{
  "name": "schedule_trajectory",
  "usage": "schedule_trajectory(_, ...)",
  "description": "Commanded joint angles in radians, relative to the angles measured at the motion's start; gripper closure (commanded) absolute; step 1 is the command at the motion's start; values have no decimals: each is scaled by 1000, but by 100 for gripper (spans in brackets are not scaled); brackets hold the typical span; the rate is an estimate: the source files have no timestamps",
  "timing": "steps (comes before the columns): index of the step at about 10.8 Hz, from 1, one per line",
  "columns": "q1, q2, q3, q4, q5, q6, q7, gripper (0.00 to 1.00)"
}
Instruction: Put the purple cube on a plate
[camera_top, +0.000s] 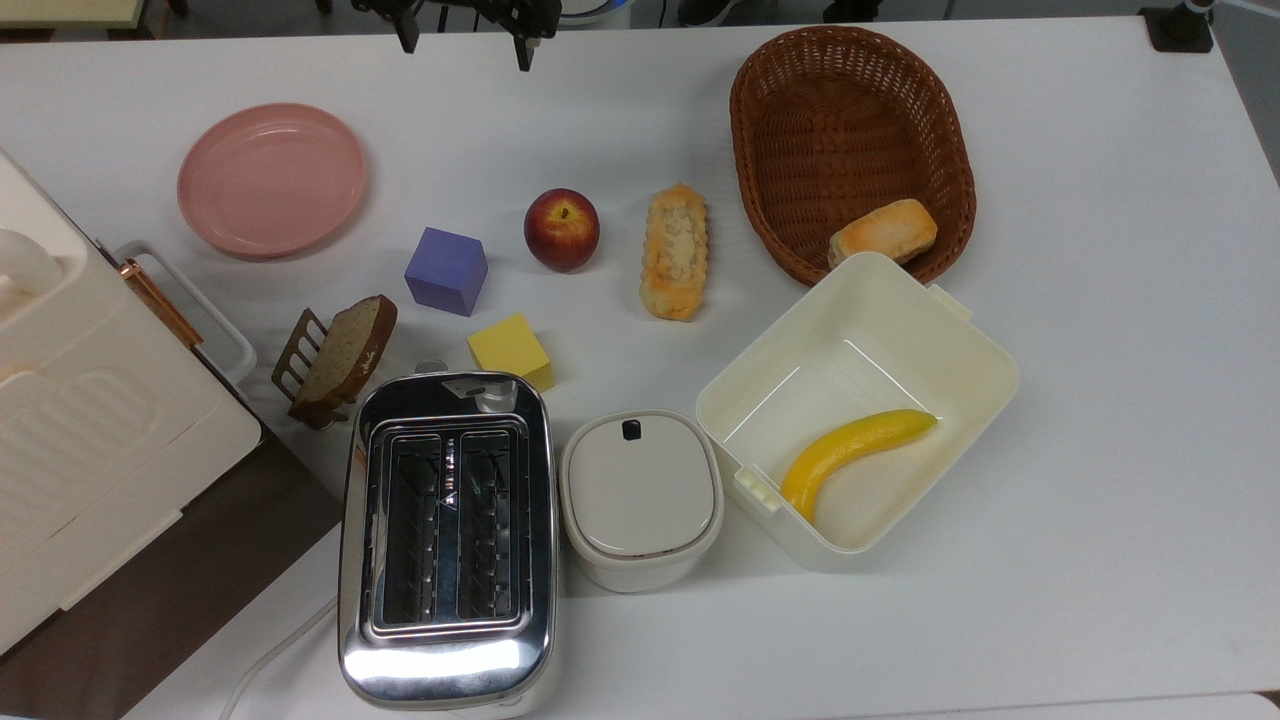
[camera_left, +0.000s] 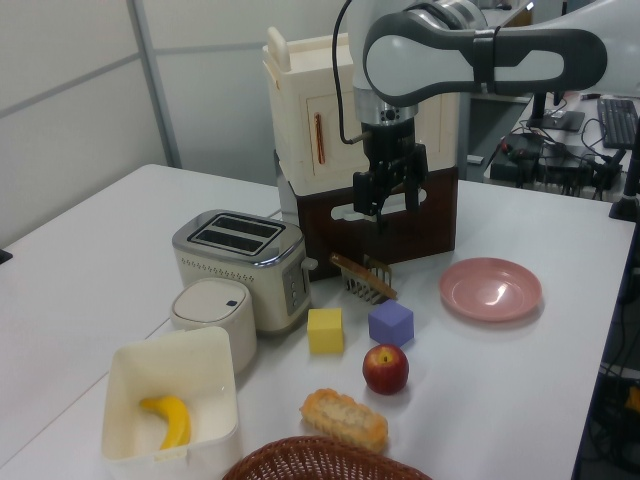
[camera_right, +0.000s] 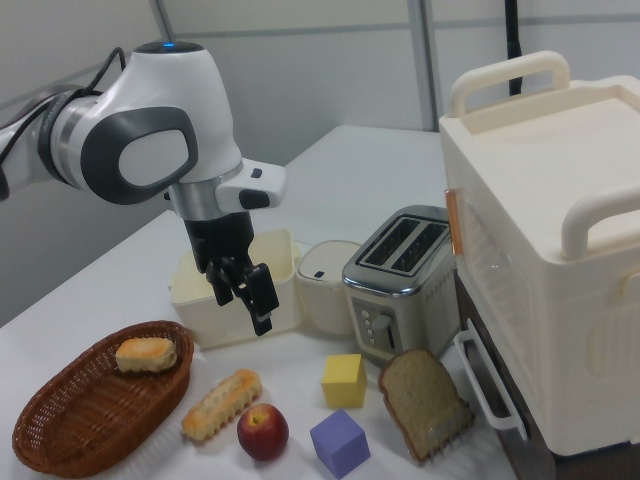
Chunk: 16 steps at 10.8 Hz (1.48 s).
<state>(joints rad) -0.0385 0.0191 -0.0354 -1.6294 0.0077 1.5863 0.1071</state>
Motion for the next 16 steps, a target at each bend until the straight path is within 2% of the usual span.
schedule_trajectory(1,-16,-1,-12,44,9,-76,-15,0)
schedule_trajectory(10,-15,1,-37,80,12,-80,-10,0)
schedule_trajectory(16,-15,12,-35,72,20,-82,2,0)
